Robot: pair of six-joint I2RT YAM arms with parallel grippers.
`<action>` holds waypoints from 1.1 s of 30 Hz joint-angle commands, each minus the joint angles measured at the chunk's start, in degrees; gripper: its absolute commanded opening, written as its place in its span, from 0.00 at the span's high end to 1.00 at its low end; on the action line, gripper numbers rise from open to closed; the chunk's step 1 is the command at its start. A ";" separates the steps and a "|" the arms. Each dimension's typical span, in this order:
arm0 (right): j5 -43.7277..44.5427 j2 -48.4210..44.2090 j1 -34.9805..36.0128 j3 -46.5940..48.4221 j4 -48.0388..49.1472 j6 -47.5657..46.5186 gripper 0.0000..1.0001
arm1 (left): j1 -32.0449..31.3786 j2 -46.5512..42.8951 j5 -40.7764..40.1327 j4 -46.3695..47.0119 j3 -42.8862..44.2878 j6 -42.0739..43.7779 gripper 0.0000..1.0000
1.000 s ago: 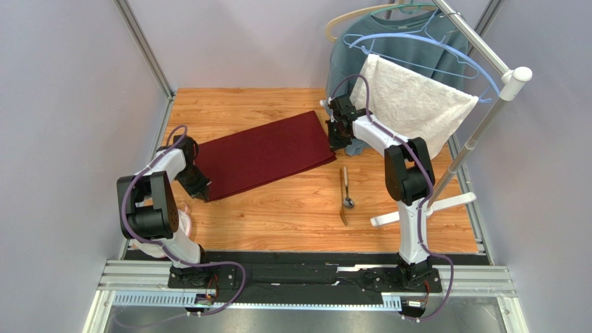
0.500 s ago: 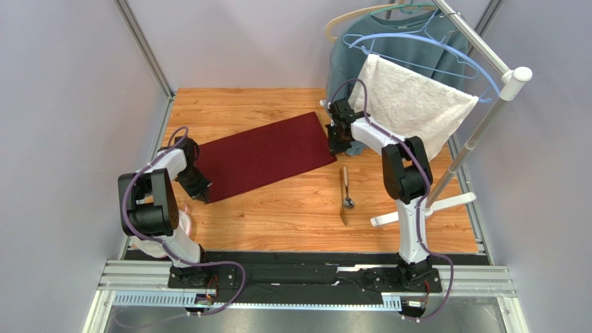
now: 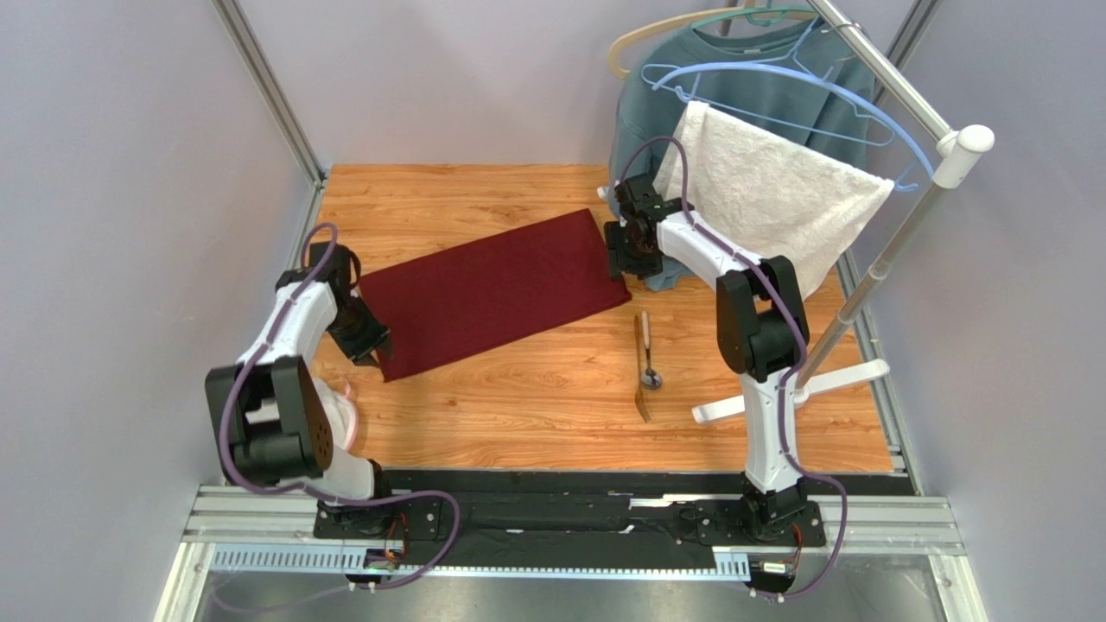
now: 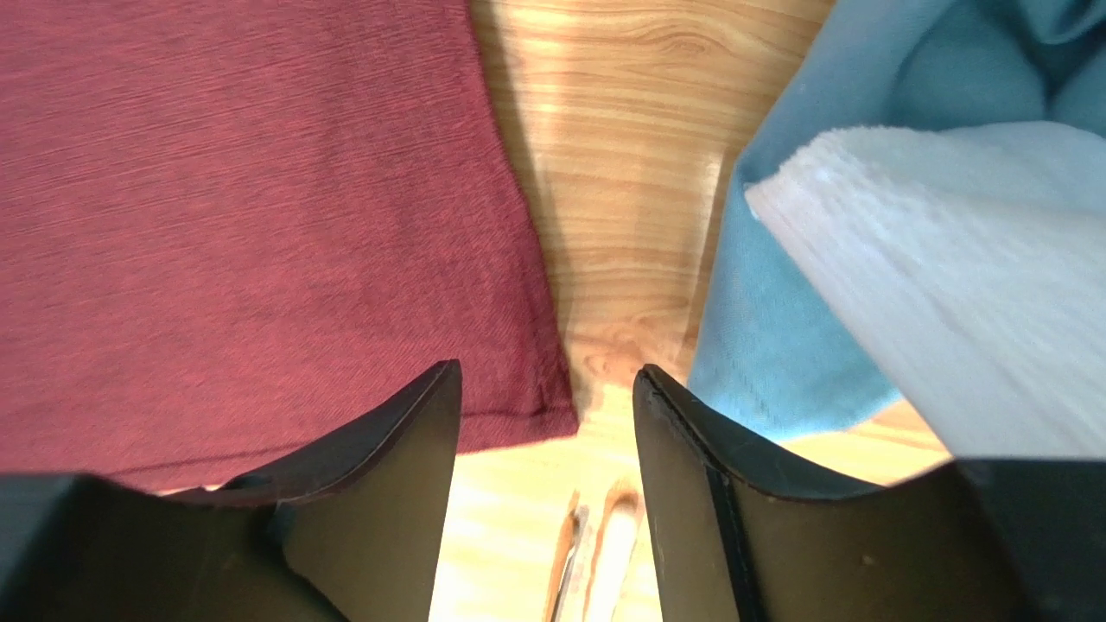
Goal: Fold the napkin into a case and place the utensils inside
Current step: Fold and flatten the napkin at the center of the board.
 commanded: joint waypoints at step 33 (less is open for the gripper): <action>-26.29 7.71 3.34 7.38 32.28 22.06 0.60 | 2.39 17.39 27.43 26.56 16.75 -6.86 0.97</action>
